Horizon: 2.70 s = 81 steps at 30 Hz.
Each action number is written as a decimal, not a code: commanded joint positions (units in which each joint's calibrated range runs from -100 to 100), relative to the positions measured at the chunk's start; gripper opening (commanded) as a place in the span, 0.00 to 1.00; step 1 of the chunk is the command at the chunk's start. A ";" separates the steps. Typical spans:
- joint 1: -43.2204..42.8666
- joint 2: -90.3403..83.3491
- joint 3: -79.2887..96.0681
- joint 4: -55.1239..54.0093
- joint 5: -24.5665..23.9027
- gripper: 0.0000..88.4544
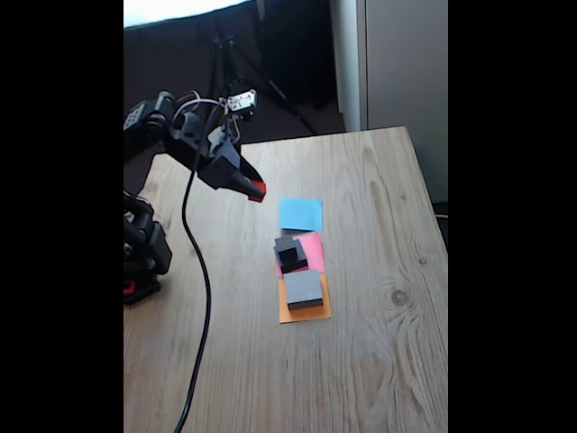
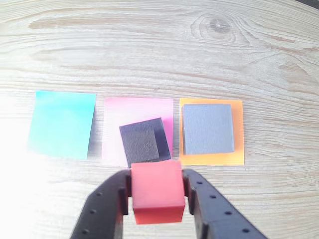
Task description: Tower of hanoi
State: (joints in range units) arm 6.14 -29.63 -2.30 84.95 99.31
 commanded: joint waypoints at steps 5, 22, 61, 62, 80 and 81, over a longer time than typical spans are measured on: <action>-4.35 -3.30 -13.15 11.33 -3.65 0.01; -3.18 -21.09 43.85 -36.59 -7.33 0.01; -4.10 -10.95 87.94 -97.21 0.69 0.01; -4.18 -10.49 87.85 -97.61 0.69 0.01; -3.68 -6.03 88.58 -101.74 0.69 0.01; -3.68 -5.95 88.58 -101.82 0.69 0.01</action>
State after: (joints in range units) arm 2.63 -35.96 86.35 -15.53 99.31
